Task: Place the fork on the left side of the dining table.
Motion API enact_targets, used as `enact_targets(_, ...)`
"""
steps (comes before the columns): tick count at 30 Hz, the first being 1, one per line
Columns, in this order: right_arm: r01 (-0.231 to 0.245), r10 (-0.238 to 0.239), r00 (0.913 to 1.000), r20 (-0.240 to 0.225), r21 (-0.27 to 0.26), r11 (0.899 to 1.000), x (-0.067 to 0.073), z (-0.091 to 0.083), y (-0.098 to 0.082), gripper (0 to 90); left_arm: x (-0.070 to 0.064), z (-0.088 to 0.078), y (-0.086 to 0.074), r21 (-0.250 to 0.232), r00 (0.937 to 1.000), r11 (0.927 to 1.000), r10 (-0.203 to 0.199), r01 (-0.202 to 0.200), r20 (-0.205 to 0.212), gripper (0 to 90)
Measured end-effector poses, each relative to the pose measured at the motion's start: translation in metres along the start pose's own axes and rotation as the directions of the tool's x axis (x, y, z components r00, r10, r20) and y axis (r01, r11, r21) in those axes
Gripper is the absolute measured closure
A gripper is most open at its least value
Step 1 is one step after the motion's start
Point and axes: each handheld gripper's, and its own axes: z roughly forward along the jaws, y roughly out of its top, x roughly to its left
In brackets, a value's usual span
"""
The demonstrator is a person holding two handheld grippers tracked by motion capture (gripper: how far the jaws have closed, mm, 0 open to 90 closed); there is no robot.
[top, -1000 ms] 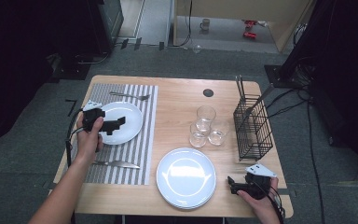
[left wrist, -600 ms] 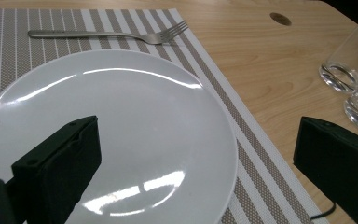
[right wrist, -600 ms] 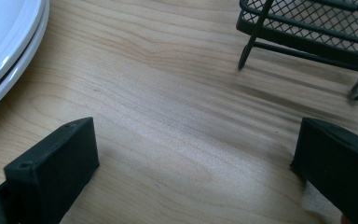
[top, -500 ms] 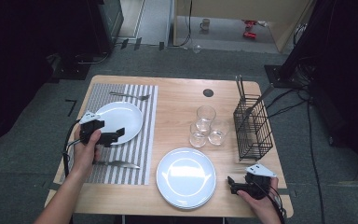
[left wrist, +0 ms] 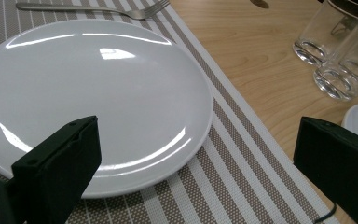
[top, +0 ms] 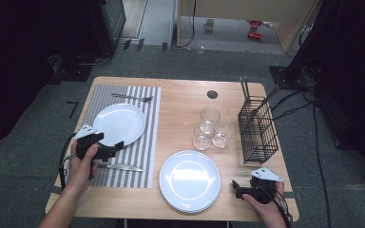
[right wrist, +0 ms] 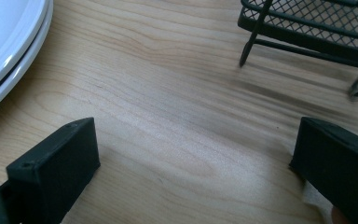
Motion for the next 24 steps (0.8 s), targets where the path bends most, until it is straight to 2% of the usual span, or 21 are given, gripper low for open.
enact_targets(3, -0.01, 0.01, 0.9999, 0.0, 0.008, 1.0, 0.0, -0.002, -0.001, 0.0, -0.001, -0.002, -0.003, -0.002, 1.0, 1.0, 0.002, -0.002, -0.002, 1.1)
enact_targets(5, -0.019, 0.019, 0.9998, -0.002, 0.015, 1.0, 0.0, -0.005, -0.001, 3.0, -0.002, -0.005, -0.006, -0.001, 0.9999, 0.9999, 0.01, -0.01, -0.007, 1.1)
enact_targets(9, -0.033, 0.033, 0.9994, -0.009, -0.004, 0.999, 0.001, -0.01, 0.001, 4.6, -0.005, -0.008, -0.014, 0.007, 1.0, 0.9999, 0.008, -0.008, 0.003, 1.1)
enact_targets(10, -0.034, 0.034, 0.9994, -0.011, -0.013, 0.999, 0.002, -0.014, 0.002, 4.8, -0.007, -0.009, -0.017, 0.019, 0.9997, 0.9996, 0.023, -0.023, 0.005, 1.1)
enact_targets(14, -0.023, 0.022, 0.9993, -0.031, -0.029, 0.999, 0.005, -0.023, 0.009, 4.9, -0.008, -0.016, -0.021, 0.019, 0.9992, 0.999, 0.039, -0.039, 0.001, 1.1)
enact_targets(21, 0.002, -0.007, 0.9976, -0.069, -0.076, 0.997, 0.017, -0.035, 0.028, 4.9, -0.007, -0.024, -0.032, 0.019, 0.9993, 0.9991, 0.038, -0.037, -0.008, 1.1)
enact_targets(24, 0.019, -0.027, 0.9957, -0.089, -0.083, 0.996, 0.023, -0.036, 0.034, 5.0, -0.006, -0.029, -0.041, 0.015, 0.9997, 0.9996, 0.024, -0.024, -0.006, 1.1)
